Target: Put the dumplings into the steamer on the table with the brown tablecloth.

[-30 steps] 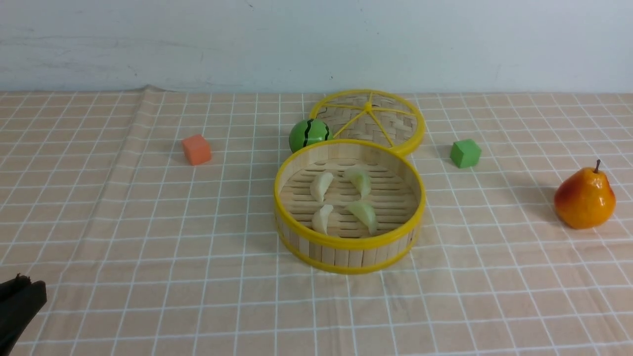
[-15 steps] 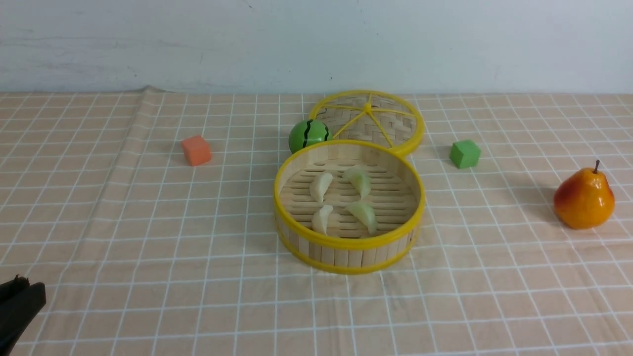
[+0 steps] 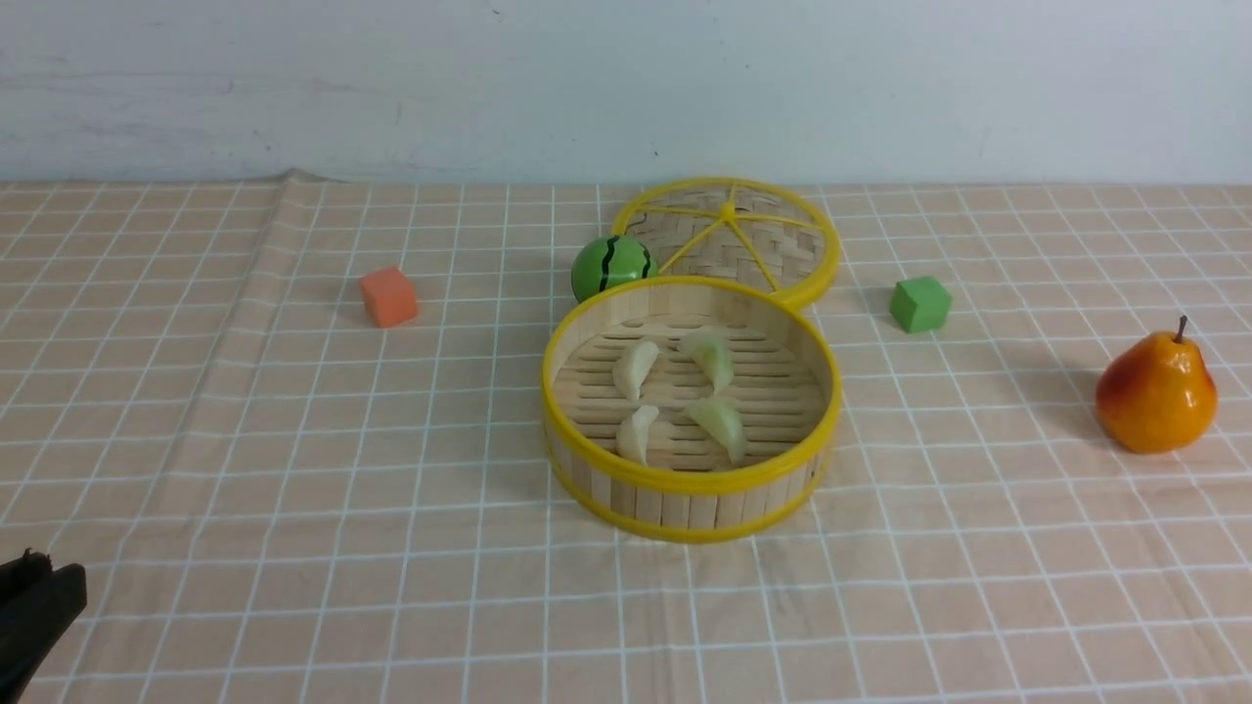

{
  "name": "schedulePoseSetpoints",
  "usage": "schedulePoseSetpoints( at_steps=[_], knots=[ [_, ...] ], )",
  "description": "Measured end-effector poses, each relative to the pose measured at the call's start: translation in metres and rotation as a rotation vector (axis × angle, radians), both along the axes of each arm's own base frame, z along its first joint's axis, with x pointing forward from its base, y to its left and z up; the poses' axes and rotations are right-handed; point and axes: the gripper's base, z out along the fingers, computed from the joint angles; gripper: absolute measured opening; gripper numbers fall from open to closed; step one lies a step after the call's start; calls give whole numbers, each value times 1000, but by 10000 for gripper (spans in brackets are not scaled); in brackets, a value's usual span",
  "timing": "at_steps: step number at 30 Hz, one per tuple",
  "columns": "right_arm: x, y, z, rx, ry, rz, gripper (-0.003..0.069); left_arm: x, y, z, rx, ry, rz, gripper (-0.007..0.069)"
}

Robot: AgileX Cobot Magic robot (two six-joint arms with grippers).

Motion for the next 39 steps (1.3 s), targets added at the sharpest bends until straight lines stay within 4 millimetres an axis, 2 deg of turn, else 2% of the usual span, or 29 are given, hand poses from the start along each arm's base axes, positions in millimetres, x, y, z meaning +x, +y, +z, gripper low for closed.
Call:
schedulePoseSetpoints(
  at_steps=[27, 34, 39],
  knots=[
    [0, 0, 0, 3, 11, -2, 28, 0, 0, 0, -2, 0, 1, 139],
    [0, 0, 0, 4, 11, -1, 41, -8, 6, -9, -16, -21, 7, 144],
    [0, 0, 0, 6, 12, -1, 45, -17, 13, -9, -50, -43, 30, 146]
  ],
)
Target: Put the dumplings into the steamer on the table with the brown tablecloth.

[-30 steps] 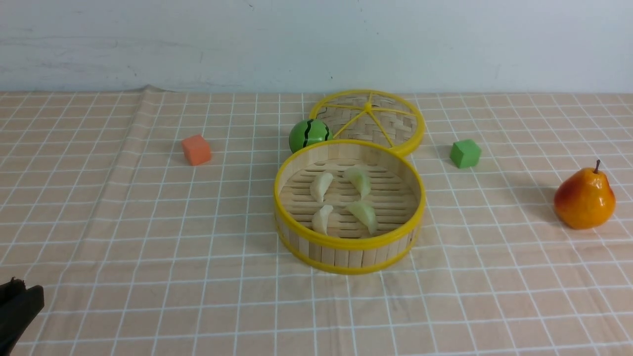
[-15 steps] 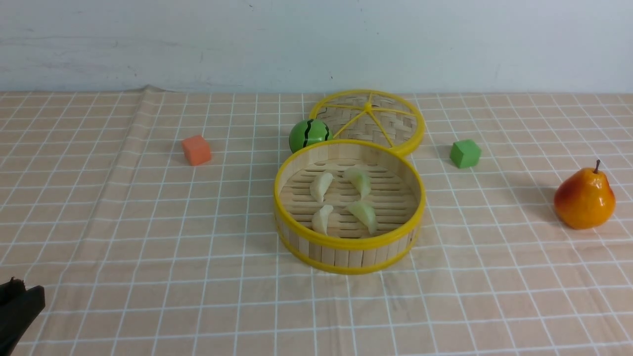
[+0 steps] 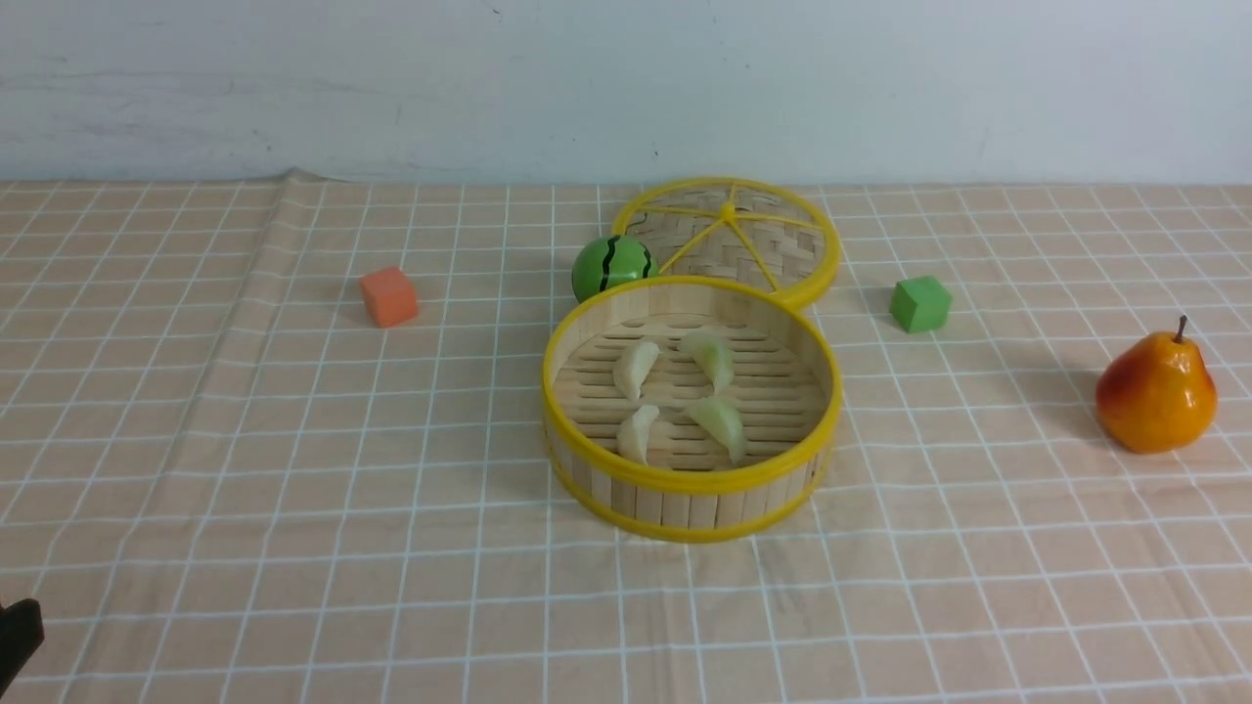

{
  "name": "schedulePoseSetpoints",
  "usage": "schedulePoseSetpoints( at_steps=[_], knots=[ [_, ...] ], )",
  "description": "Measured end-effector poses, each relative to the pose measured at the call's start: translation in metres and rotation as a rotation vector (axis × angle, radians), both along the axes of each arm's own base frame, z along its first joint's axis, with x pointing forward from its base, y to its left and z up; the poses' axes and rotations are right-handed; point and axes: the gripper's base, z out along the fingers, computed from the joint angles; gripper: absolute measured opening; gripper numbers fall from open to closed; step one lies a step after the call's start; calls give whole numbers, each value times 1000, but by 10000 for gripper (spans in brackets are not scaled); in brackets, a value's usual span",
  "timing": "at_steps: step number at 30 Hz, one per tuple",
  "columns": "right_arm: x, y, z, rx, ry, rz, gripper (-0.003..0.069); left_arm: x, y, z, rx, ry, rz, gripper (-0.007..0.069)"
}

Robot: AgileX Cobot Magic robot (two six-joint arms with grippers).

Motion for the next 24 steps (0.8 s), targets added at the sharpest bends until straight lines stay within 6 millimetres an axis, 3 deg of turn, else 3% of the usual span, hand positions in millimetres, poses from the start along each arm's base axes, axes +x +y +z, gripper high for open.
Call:
schedulePoseSetpoints(
  at_steps=[4, 7, 10, 14, 19, 24],
  knots=[
    [0, 0, 0, 1, 0, 0, 52, -12, 3, 9, -79, -116, -37, 134],
    [0, 0, 0, 1, 0, 0, 55, -22, 8, 14, -145, -203, -60, 82],
    [0, 0, 0, 1, 0, -1, 60, -25, 8, 14, -158, -206, -59, -13],
    [0, 0, 0, 2, 0, -2, 63, -25, 8, 10, -171, -185, -18, -14],
    [0, 0, 0, 2, 0, -2, 70, -19, 3, -10, -247, -171, 77, -14],
    [0, 0, 0, 2, 0, -2, 79, -8, 4, -44, -266, -266, 186, -14]
  ],
)
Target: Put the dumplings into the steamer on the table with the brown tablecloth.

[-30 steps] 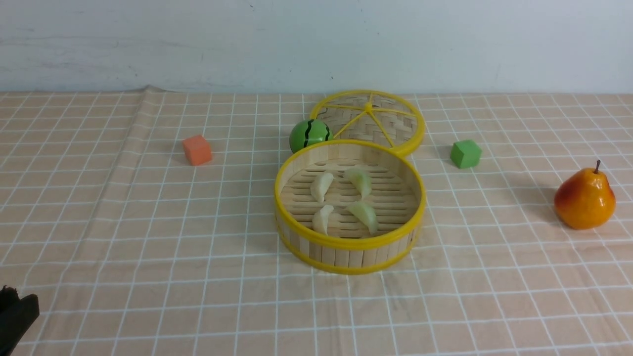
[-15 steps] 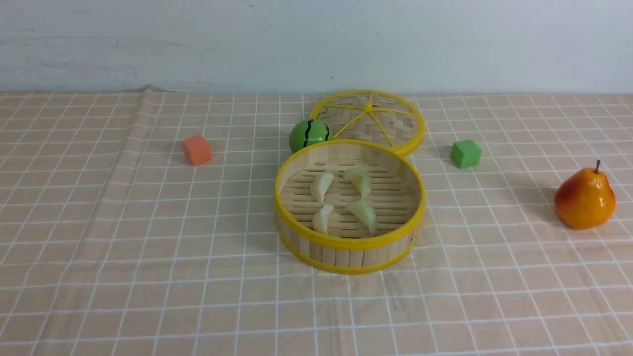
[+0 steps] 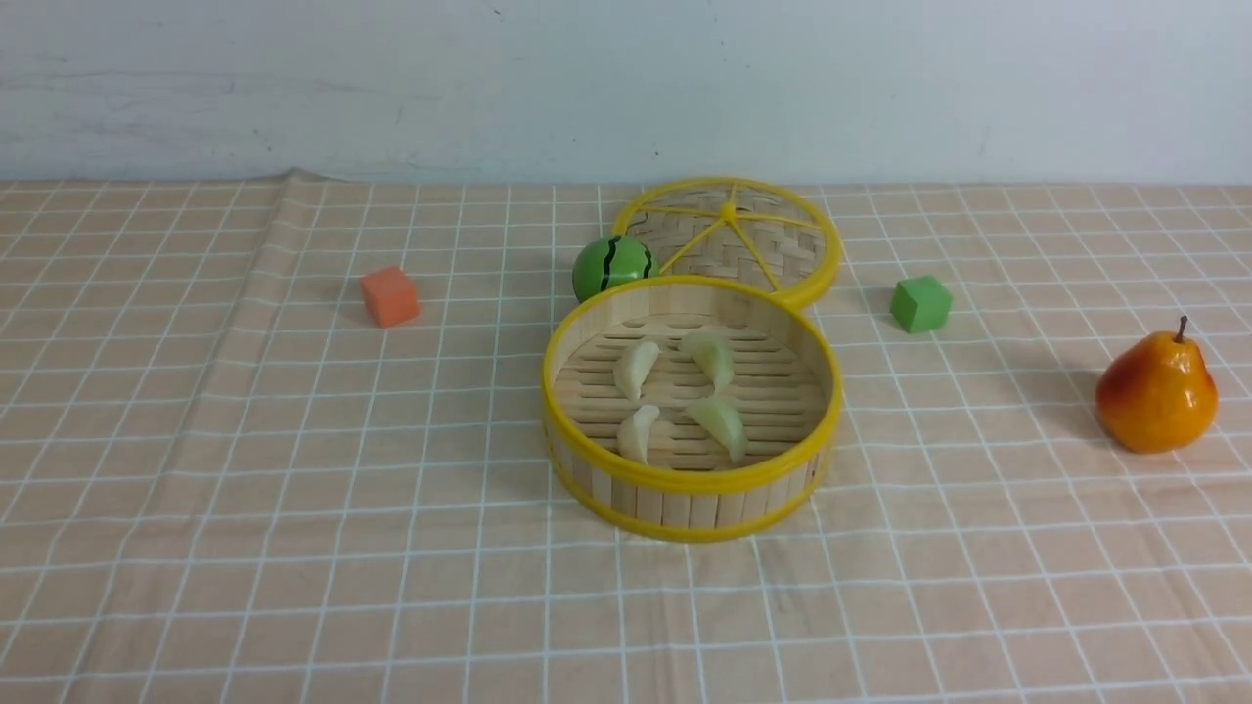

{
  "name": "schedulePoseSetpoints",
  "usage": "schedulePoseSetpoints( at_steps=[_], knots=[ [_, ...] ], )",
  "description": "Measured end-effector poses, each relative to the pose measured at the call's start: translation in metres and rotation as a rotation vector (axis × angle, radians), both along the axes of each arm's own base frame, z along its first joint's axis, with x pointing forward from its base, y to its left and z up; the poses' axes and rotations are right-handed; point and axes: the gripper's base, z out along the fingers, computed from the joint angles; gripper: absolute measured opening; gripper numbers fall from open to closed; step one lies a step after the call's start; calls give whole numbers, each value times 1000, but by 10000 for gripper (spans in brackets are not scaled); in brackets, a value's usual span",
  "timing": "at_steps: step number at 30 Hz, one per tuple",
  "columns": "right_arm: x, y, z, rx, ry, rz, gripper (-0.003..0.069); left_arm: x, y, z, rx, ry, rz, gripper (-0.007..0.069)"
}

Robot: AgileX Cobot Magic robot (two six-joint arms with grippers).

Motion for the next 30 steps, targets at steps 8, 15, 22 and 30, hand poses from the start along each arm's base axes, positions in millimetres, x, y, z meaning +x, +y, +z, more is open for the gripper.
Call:
schedulePoseSetpoints(
  at_steps=[8, 15, 22, 30],
  knots=[
    [0, 0, 0, 2, 0, 0, 92, -1, 5, -36, -40, 348, 84, -14],
    [0, 0, 0, 3, 0, 0, 100, -3, 5, -45, 8, 435, 73, -14],
    [0, 0, 0, 3, 0, 0, 109, -3, 5, -45, 9, 435, 72, -14],
    [0, 0, 0, 3, 0, 0, 116, -3, 5, -45, 9, 436, 72, -14]
  ],
)
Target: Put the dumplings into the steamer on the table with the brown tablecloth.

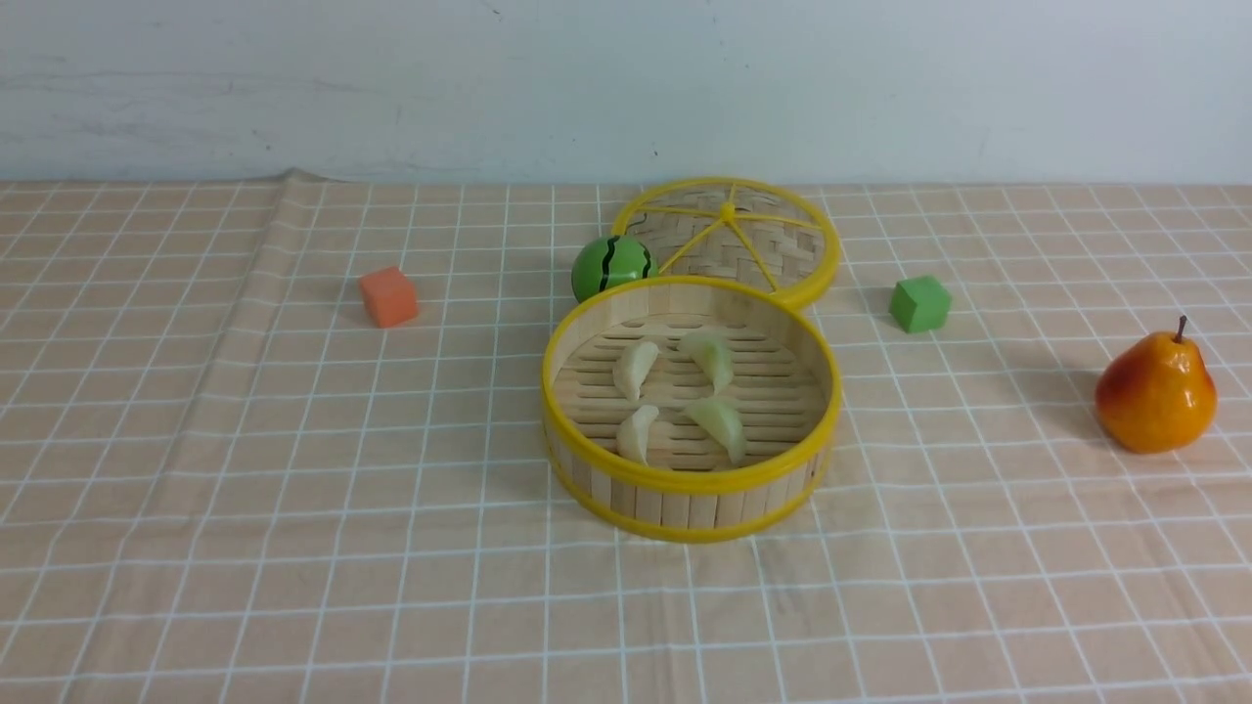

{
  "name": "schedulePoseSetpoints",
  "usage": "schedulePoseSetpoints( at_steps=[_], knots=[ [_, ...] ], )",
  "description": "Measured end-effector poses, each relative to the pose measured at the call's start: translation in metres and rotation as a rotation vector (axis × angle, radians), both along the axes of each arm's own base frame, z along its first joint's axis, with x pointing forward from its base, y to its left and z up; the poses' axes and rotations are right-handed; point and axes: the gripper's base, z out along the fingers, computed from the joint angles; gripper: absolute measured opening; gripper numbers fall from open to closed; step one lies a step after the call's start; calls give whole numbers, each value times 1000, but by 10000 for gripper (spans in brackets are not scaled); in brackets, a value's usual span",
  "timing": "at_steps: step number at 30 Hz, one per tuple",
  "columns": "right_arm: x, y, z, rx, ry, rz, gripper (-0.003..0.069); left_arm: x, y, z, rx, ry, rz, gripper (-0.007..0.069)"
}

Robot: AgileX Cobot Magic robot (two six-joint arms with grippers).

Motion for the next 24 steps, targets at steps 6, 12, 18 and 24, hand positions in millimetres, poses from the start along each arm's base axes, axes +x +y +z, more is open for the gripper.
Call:
schedulePoseSetpoints(
  at_steps=[6, 12, 18, 24],
  knots=[
    [0, 0, 0, 0, 0, 0, 119, 0, 0, 0, 0, 0, 0, -14],
    [0, 0, 0, 0, 0, 0, 125, 0, 0, 0, 0, 0, 0, -14],
    [0, 0, 0, 0, 0, 0, 132, 0, 0, 0, 0, 0, 0, -13],
    [0, 0, 0, 0, 0, 0, 137, 0, 0, 0, 0, 0, 0, -11]
  ],
)
